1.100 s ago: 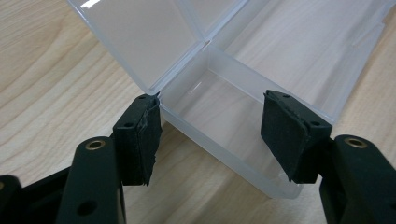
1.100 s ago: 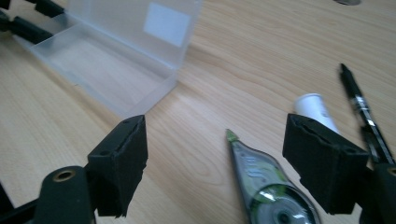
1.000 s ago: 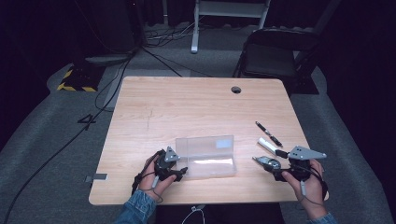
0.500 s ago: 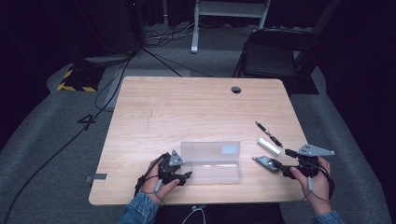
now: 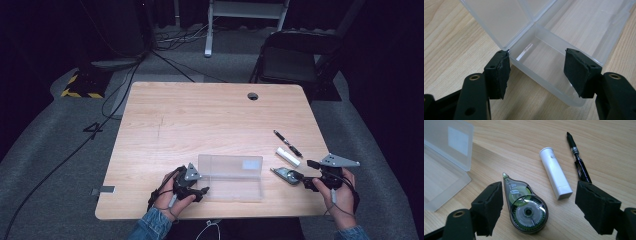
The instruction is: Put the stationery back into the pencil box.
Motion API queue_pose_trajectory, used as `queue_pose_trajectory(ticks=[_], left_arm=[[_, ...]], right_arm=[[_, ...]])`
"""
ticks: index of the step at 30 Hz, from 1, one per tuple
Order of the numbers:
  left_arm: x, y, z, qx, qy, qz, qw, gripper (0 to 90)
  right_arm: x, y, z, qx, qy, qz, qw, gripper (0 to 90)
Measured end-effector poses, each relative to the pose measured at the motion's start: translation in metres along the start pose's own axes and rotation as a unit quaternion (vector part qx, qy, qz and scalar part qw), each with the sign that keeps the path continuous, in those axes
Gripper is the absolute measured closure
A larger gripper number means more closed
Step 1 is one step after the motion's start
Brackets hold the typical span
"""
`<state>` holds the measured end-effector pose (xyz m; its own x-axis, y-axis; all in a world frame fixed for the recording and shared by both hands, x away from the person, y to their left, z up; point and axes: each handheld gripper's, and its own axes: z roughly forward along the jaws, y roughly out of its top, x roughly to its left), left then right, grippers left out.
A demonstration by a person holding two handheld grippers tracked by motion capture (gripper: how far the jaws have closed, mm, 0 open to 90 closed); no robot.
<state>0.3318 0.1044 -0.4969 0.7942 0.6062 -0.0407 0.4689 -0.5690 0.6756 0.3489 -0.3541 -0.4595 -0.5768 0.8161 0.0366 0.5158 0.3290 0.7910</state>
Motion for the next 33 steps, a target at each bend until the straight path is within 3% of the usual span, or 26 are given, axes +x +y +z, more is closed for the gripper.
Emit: queue_pose_trajectory(ticks=[7, 9, 13, 22, 28, 33], left_arm=[[-0.002, 0.001, 0.002, -0.002, 0.0, -0.002, 1.0, 34.7], [-0.001, 0.001, 0.002, -0.001, -0.005, -0.003, 1.0, 28.2], [0.001, 0.001, -0.003, -0.028, -0.008, -0.014, 0.9995, 25.9], [0.003, -0.001, -0.01, -0.045, 0.008, -0.011, 0.9989, 26.2], [0.006, -0.005, -0.019, -0.071, 0.017, -0.017, 0.9972, 27.0], [0.009, -0.011, -0.03, -0.078, 0.03, -0.024, 0.9962, 26.5]], right_arm=[[0.0, 0.001, 0.0, 0.001, 0.0, 0.0, 1.0, 22.5], [0.0, 0.001, 0.001, 0.003, 0.0, -0.002, 1.0, 22.5], [0.0, 0.001, 0.001, 0.006, 0.004, -0.005, 1.0, 22.5], [0.002, 0.005, 0.001, 0.002, 0.008, -0.009, 0.9999, 22.5], [0.002, 0.013, 0.006, 0.0, 0.006, -0.018, 0.9998, 22.4], [-0.003, 0.023, 0.007, -0.011, 0.008, -0.008, 0.9999, 21.9]])
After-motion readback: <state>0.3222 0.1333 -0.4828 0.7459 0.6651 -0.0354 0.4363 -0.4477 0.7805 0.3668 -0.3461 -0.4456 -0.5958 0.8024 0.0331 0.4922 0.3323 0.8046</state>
